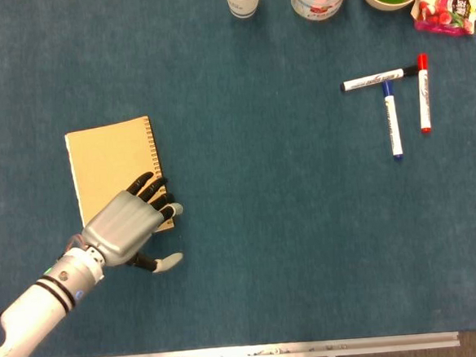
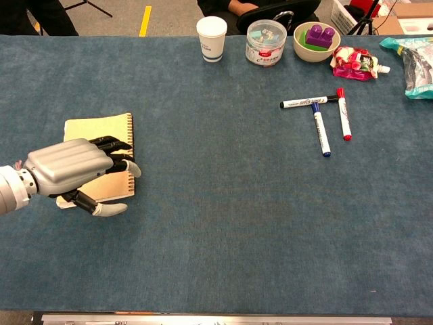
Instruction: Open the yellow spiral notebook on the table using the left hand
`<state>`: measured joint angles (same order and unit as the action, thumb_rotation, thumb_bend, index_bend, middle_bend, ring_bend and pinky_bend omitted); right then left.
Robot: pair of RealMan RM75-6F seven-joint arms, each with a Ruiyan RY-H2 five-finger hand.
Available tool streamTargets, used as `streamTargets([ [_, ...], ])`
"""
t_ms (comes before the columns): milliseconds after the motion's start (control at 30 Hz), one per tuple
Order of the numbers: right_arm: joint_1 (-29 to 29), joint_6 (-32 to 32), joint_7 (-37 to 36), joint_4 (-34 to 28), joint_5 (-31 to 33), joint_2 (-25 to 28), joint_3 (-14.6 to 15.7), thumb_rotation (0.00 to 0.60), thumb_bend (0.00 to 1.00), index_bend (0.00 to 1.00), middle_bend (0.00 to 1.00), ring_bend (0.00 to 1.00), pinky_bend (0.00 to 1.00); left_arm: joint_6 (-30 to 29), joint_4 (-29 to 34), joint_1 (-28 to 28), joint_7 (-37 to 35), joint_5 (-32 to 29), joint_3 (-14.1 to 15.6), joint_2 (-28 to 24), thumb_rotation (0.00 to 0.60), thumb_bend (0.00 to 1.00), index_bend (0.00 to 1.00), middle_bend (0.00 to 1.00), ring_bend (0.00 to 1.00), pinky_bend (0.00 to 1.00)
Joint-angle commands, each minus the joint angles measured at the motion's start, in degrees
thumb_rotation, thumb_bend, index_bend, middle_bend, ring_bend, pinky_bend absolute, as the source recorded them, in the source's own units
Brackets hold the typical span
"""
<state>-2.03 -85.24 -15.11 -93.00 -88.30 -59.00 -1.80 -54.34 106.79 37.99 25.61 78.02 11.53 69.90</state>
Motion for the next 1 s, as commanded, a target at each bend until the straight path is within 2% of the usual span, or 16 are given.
streamTargets([
  [33,-0.1,0.1,0.0,0.0,0.0,0.0,0.0,0.6,0.39,0.36,0.32,0.24,0.29,-4.2,-1.8,-2.3,-7.4,7.2,0.4,-3.4,0.56,0.23,0.16,0.16,0.0,0.0],
  [100,-0.1,0.2,0.0,0.0,-0.2,-0.1,0.1,0.6,0.39,0.36,0.32,0.23,0.29,-5.9,-4.0,-3.0,-10.8,9.7,0.3,-4.2,0.6,0.23,0.16,0.16,0.0,0.0],
  [300,-0.3,0.4,0.6,-0.5,-0.4,-0.1,0.1,0.6,0.39,0.36,0.32,0.24,0.29,-9.9,-12.0,-4.6,-19.1,16.2,0.6,-4.9,0.6,0.23,0.13,0.15,0.0,0.0],
  [533,-0.6,0.6,1.8,-1.4,-0.8,-0.2,0.3,0.6,0.39,0.36,0.32,0.23,0.29,-14.2,-25.9,-5.5,-30.3,23.9,1.9,-1.7,0.6,0.23,0.06,0.11,0.0,0.0],
  [633,-0.6,0.6,2.4,-1.9,-0.7,-0.1,0.3,0.6,0.39,0.36,0.32,0.23,0.29,-16.4,-32.0,-6.1,-33.7,26.3,2.3,0.2,0.6,0.23,0.06,0.11,0.0,0.0],
  [833,-0.7,0.6,3.3,-2.5,-0.7,0.0,0.3,0.6,0.39,0.36,0.32,0.24,0.29,-19.4,-40.6,-7.4,-38.6,28.5,3.0,3.3,0.6,0.23,0.06,0.11,0.0,0.0],
  [1000,-0.9,1.1,4.1,-2.9,-0.7,-0.2,0.4,0.6,0.39,0.36,0.32,0.24,0.29,-20.3,-45.6,-8.6,-38.2,28.6,2.7,6.1,0.6,0.23,0.06,0.1,0.0,0.0],
])
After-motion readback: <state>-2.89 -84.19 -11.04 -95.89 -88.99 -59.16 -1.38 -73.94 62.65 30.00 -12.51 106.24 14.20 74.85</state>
